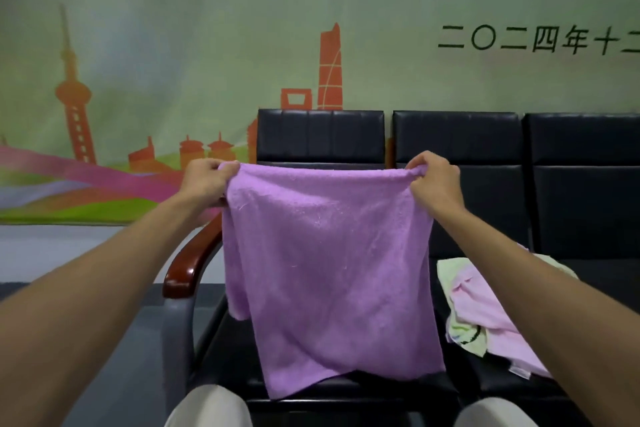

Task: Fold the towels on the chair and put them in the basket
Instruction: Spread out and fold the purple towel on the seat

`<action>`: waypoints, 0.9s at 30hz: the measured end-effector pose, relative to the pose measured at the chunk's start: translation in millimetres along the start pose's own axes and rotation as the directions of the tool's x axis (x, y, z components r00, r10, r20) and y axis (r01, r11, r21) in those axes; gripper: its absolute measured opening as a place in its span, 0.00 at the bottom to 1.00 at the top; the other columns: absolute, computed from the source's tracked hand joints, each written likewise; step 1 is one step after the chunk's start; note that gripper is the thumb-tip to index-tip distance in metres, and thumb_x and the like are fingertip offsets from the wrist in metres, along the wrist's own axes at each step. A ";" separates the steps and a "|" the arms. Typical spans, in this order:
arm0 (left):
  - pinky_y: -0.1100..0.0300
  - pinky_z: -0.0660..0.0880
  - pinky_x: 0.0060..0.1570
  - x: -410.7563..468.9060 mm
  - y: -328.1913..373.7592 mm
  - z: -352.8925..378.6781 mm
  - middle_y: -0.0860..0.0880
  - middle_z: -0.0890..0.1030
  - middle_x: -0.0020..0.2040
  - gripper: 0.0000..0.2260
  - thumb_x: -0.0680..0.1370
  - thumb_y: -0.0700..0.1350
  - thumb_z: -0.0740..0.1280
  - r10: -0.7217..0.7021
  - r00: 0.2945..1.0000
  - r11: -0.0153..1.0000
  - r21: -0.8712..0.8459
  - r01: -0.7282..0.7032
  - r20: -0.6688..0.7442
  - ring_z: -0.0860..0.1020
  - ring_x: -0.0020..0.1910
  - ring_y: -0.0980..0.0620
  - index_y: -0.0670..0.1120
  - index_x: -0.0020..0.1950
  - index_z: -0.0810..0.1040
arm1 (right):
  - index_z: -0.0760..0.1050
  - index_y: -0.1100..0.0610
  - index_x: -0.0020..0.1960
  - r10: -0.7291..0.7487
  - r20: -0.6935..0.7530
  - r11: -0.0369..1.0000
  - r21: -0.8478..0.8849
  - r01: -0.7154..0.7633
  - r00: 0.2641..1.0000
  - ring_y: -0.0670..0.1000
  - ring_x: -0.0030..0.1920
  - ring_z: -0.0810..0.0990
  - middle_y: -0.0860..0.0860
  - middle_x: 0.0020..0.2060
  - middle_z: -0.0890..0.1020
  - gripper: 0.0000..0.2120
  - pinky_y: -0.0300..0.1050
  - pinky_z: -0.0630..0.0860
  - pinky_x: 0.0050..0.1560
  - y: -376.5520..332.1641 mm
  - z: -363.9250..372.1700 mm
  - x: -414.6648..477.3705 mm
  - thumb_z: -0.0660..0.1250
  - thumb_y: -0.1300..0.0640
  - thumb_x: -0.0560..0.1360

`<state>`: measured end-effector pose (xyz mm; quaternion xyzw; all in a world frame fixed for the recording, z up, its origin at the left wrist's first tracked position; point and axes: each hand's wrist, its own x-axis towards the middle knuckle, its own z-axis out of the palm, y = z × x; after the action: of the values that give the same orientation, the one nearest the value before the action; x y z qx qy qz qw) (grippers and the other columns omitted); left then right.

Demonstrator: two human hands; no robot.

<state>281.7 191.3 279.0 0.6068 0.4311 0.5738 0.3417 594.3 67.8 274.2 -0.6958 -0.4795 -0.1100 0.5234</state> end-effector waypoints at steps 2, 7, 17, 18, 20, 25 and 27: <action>0.62 0.72 0.25 0.5 -0.2 3.6 0.47 0.77 0.35 0.08 0.77 0.43 0.70 -0.138 0.989 0.971 -0.204 0.125 -0.051 0.73 0.30 0.52 0.46 0.38 0.77 | 0.78 0.56 0.51 0.162 0.007 0.969 0.187 -0.160 0.987 0.48 0.43 0.77 0.51 0.46 0.79 0.09 0.38 0.72 0.38 -1.6 -0.8 1.8 0.62 0.67 0.77; 0.50 0.80 0.44 -1.2 3.0 -7.1 0.46 0.82 0.43 0.14 0.65 0.49 0.77 -0.347 0.922 0.740 -0.554 0.380 0.169 0.79 0.39 0.48 0.42 0.43 0.79 | 0.80 0.55 0.46 0.384 0.114 0.705 0.605 -0.370 0.916 0.51 0.44 0.81 0.55 0.46 0.82 0.14 0.38 0.77 0.36 -7.6 -2.3 3.0 0.63 0.72 0.72; 0.56 0.74 0.54 -6.8 -3.7 -21.0 0.45 0.80 0.54 0.19 0.72 0.27 0.69 0.207 0.946 0.841 0.448 -0.303 0.250 0.76 0.54 0.48 0.39 0.61 0.80 | 0.79 0.55 0.54 0.260 -0.018 0.796 0.570 -0.204 0.965 0.46 0.45 0.80 0.48 0.46 0.80 0.11 0.35 0.77 0.38 0.6 -5.3 -7.7 0.65 0.68 0.77; 0.56 0.74 0.51 -8.2 -3.7 -20.1 0.45 0.80 0.51 0.16 0.73 0.27 0.67 0.258 0.936 0.787 0.509 -0.348 0.240 0.76 0.51 0.48 0.39 0.58 0.81 | 0.78 0.55 0.54 0.228 -0.042 0.827 0.536 -0.171 0.973 0.45 0.44 0.79 0.47 0.45 0.79 0.10 0.34 0.75 0.37 1.7 -3.5 -9.4 0.65 0.66 0.77; 0.53 0.74 0.44 -11.4 -4.0 -17.3 0.44 0.80 0.45 0.12 0.76 0.27 0.62 0.312 0.922 0.703 0.597 -0.387 0.230 0.77 0.46 0.45 0.38 0.51 0.82 | 0.77 0.55 0.54 0.189 -0.070 0.870 0.474 -0.133 0.980 0.45 0.43 0.79 0.45 0.43 0.78 0.08 0.33 0.75 0.37 4.2 1.2 -11.1 0.65 0.64 0.78; 0.47 0.80 0.36 -13.5 -3.1 -14.9 0.41 0.78 0.40 0.09 0.81 0.36 0.59 0.133 0.975 0.859 0.471 -0.202 0.176 0.80 0.37 0.41 0.38 0.45 0.78 | 0.75 0.53 0.51 -0.007 -0.116 0.981 0.192 0.029 0.993 0.48 0.46 0.77 0.51 0.47 0.79 0.04 0.35 0.72 0.41 15.2 5.4 -9.0 0.63 0.60 0.80; 0.55 0.77 0.30 -14.2 3.5 -13.0 0.44 0.76 0.38 0.09 0.81 0.36 0.60 0.004 0.986 0.959 0.278 -0.050 0.164 0.77 0.34 0.46 0.41 0.44 0.77 | 0.76 0.56 0.52 -0.116 -0.096 0.990 0.070 0.123 0.989 0.46 0.41 0.76 0.51 0.43 0.79 0.05 0.34 0.71 0.38 16.3 3.9 -9.6 0.61 0.58 0.81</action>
<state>269.7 175.9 277.8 0.6995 0.4706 0.4602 0.2782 600.7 65.8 256.0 -0.6397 -0.4995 -0.1547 0.5634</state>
